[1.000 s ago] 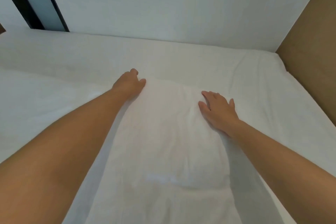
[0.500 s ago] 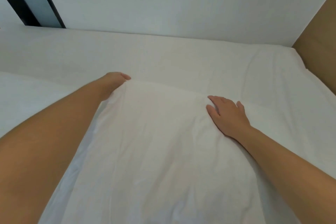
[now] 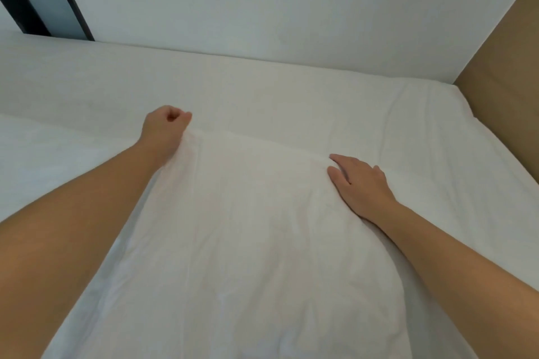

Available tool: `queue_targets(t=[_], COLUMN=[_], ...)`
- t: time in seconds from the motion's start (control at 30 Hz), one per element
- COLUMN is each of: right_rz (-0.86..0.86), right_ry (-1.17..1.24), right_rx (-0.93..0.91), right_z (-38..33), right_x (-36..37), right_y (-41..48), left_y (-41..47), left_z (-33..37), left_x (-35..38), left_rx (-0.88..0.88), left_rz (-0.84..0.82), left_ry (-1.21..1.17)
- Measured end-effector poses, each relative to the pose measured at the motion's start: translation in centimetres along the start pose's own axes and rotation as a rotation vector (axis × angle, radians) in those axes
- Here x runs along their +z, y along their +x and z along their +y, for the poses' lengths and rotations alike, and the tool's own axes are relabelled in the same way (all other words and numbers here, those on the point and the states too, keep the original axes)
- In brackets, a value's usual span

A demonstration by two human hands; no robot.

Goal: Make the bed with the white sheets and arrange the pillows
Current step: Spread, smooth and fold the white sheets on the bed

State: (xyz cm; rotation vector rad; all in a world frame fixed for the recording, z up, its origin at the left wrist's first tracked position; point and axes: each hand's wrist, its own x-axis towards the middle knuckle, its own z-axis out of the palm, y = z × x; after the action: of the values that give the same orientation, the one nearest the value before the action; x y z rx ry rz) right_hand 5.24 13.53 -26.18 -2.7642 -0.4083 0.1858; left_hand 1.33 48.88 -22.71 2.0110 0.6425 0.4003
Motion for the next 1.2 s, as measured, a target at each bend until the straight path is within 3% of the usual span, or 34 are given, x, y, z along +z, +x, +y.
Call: queue_targets(t=[0.07, 0.13, 0.23, 0.3, 0.4, 0.47, 0.53, 0.6, 0.67, 0.73, 0.97, 1.2], right_rz=[0.019, 0.040, 0.071, 0.038, 0.031, 0.063, 0.044, -0.062, -0.168, -0.235, -0.398, -0.477], right_ry=[-0.016, -0.004, -0.195, -0.331, -0.397, -0.352, -0.300, -0.321, -0.339, -0.304, -0.317, -0.311], right_rx=[0.032, 0.034, -0.025, 0.047, 0.232, 0.225, 0.156, 0.148, 0.225, 0.273, 0.100, -0.138], right_z=[-1.1, -3.1, -3.9, -1.5, 1.2, 0.4, -0.9, -1.7, -2.2, -3.9, -14.7, -26.2], right_x=[-0.1, 0.2, 2.4, 3.3, 2.5, 2.4, 3.0, 3.5, 2.9, 1.3, -2.7, 2.8], right_y=[-0.6, -1.8, -3.7, -4.1, -4.6, -6.4, -9.2, -11.9, -13.3, -14.0, -19.4, -20.6], left_y=[-2.1, -6.0, -12.5, -12.4, -10.7, -13.2, -16.9, -18.9, -19.0, -18.8, -22.6, -23.1], left_z=[2.7, 4.4, 1.1, -3.3, -4.4, -3.2, -3.5, -4.7, -5.8, -5.1, -0.8, -10.3], left_x=[0.7, 2.4, 5.4, 5.2, 3.2, 3.3, 3.5, 1.5, -1.5, -4.6, -15.2, -23.7], left_rx=[0.140, 0.361, 0.594, 0.497, 0.135, 0.322, 0.517, 0.425, 0.187, 0.057, -0.118, -0.017], left_rz=[-0.016, -0.135, -0.345, -0.352, -0.211, -0.171, -0.298, -0.404, -0.383, -0.417, -0.632, -0.787], left_ry=[0.180, 0.399, 0.859, 1.103, 1.087, 1.005, 0.921, 1.010, 1.105, 1.194, 1.230, 1.218])
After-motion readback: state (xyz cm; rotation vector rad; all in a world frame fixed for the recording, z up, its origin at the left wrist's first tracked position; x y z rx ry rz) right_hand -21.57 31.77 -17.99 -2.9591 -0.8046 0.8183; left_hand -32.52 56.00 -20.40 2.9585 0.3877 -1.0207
